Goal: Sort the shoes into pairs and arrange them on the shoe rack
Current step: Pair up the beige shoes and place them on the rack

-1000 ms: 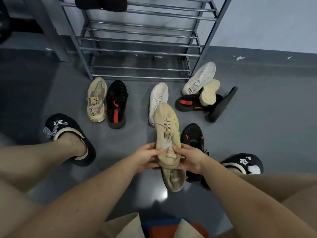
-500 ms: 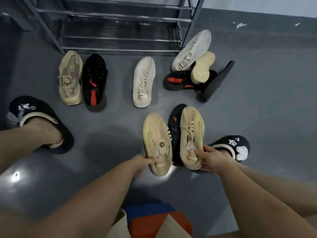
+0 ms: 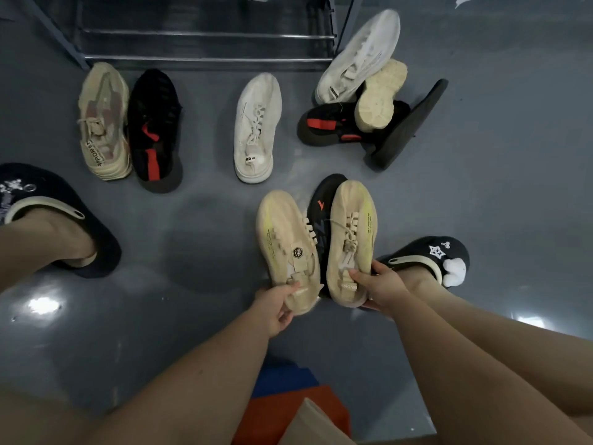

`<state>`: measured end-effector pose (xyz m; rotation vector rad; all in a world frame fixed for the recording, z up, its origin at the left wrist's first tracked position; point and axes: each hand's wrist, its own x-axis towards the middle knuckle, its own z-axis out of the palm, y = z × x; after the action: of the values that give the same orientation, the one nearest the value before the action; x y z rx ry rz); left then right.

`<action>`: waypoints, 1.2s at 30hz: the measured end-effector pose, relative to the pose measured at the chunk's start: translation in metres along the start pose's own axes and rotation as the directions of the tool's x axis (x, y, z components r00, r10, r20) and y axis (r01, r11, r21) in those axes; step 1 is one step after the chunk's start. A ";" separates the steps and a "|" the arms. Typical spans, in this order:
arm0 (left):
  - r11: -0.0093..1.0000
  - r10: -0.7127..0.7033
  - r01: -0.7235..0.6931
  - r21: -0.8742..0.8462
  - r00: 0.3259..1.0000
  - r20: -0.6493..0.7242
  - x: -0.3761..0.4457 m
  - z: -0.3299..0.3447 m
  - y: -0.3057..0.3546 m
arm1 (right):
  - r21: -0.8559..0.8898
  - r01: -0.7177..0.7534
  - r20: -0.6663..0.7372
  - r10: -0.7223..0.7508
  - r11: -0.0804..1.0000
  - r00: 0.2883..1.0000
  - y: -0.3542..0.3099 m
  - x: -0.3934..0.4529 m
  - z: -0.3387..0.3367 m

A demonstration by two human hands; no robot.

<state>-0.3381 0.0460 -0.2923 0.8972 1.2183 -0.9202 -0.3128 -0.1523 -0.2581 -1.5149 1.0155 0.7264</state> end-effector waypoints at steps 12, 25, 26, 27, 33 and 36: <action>0.995 0.085 -0.093 0.036 0.978 0.189 -0.032 -0.008 0.023 | 0.031 -0.091 0.027 0.090 0.995 0.996 -0.019 -0.013 0.009; 0.942 0.315 -0.335 0.019 0.904 0.290 -0.090 -0.068 0.061 | 0.146 0.045 0.230 -0.078 0.988 0.970 -0.056 -0.077 0.062; 0.932 0.332 -0.360 0.039 0.893 0.304 -0.095 -0.072 0.065 | 0.143 0.059 0.239 -0.092 0.988 0.967 -0.059 -0.081 0.063; 0.922 0.352 -0.385 0.046 0.881 0.317 -0.100 -0.074 0.069 | 0.148 0.066 0.246 -0.102 0.987 0.964 -0.063 -0.085 0.065; 0.870 0.473 -0.489 -0.055 0.800 0.369 -0.131 -0.078 0.095 | 0.147 0.153 0.264 -0.187 0.977 0.946 -0.101 -0.118 0.072; 0.841 0.527 -0.529 -0.115 0.754 0.392 -0.147 -0.073 0.107 | 0.118 0.232 0.251 -0.255 0.965 0.934 -0.130 -0.141 0.069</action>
<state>-0.2805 0.1661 -0.1490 0.9262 0.5442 -0.5991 -0.2532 -0.0533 -0.0907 -1.3946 0.6364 0.6763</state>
